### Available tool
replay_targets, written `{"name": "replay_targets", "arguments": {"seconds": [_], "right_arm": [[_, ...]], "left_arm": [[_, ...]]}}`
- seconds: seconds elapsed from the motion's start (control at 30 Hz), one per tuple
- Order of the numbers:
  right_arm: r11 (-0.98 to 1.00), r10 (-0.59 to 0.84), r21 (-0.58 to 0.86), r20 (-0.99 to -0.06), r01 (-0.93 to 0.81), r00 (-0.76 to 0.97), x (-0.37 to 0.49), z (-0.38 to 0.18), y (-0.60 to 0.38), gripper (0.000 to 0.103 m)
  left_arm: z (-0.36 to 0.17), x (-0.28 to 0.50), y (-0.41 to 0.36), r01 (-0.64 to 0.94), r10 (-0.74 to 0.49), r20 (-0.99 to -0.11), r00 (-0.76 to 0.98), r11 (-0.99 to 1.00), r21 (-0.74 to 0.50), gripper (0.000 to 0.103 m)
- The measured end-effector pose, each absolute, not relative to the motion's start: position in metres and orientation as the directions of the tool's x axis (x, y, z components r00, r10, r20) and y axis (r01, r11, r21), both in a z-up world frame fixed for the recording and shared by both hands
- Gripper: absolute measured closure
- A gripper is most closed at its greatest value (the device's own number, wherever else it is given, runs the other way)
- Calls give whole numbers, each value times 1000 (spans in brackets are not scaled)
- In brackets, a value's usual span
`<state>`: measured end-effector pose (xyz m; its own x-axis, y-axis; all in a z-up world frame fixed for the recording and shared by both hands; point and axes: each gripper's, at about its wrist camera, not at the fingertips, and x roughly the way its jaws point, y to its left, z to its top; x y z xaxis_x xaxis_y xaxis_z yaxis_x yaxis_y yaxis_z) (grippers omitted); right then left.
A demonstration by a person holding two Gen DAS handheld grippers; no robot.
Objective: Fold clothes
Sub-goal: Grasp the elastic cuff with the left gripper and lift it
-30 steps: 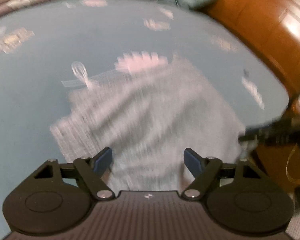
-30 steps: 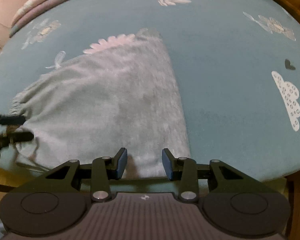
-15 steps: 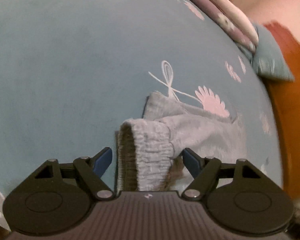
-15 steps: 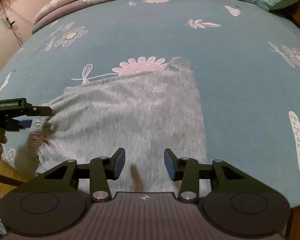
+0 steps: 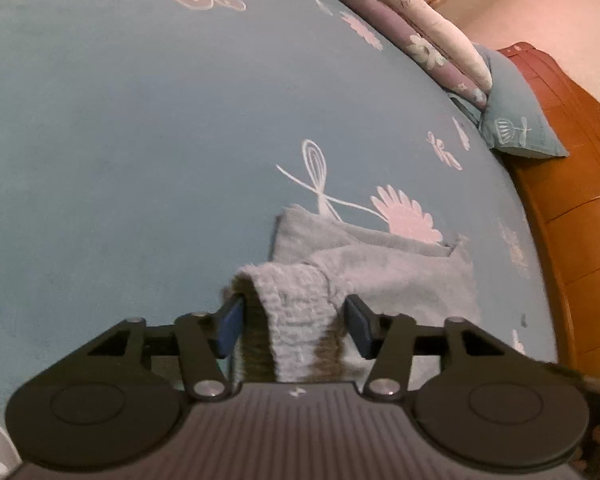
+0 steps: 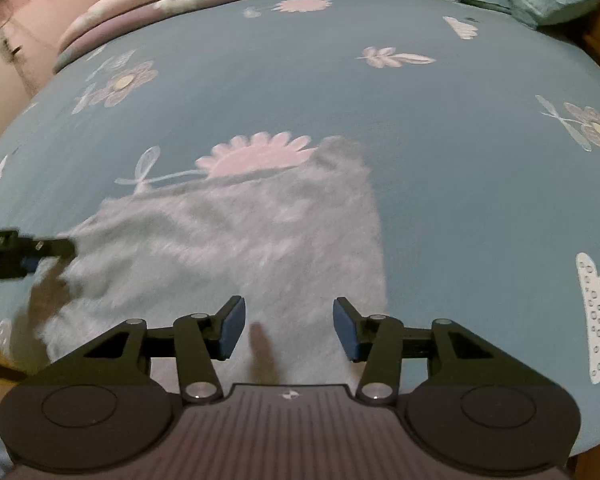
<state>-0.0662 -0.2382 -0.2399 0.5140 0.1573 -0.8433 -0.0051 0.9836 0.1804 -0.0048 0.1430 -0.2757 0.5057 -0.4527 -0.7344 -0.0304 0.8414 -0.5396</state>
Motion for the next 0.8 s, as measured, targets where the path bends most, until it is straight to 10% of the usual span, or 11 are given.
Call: {"name": "replay_targets", "arguments": {"seconds": [0.37, 0.8], "right_arm": [[970, 186, 238, -835, 36, 518, -50, -239, -252, 49], [983, 143, 183, -832, 21, 536, 24, -244, -274, 45]], "left_arm": [[-302, 10, 155, -110, -539, -708, 456, 755, -646, 27], [-306, 9, 157, -90, -572, -686, 450, 735, -672, 49]]}}
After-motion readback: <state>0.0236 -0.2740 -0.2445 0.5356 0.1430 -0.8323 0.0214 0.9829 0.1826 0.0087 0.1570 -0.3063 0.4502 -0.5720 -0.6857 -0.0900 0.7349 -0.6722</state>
